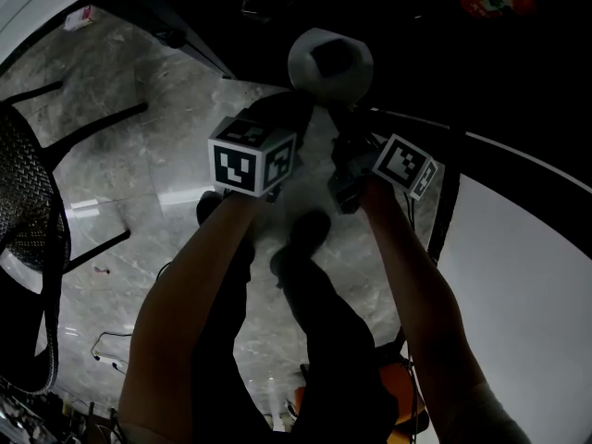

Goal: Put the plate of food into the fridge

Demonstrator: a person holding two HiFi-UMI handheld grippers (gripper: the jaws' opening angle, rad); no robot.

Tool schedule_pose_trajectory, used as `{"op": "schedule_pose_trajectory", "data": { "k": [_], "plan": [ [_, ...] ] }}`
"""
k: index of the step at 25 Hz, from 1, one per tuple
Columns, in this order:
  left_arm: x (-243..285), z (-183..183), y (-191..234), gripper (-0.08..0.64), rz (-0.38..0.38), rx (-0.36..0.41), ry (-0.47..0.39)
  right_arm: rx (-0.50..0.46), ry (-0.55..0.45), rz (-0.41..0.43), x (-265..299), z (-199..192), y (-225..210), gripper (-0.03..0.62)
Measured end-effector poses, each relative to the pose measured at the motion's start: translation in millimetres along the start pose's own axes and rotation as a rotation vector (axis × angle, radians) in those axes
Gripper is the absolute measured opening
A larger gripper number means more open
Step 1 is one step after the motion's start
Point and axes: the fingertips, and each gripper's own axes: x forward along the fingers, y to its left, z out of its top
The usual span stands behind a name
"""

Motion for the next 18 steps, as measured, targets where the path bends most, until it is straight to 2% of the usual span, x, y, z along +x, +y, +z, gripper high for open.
{"op": "schedule_pose_trajectory", "data": {
  "k": [9, 18],
  "plan": [
    [-5, -4, 1, 0.012, 0.021, 0.033, 0.013, 0.012, -0.022, 0.017, 9, 9, 6, 0.078],
    [7, -7, -6, 0.012, -0.021, 0.027, 0.043, -0.014, 0.004, 0.032, 16, 8, 13, 0.078]
  ]
}}
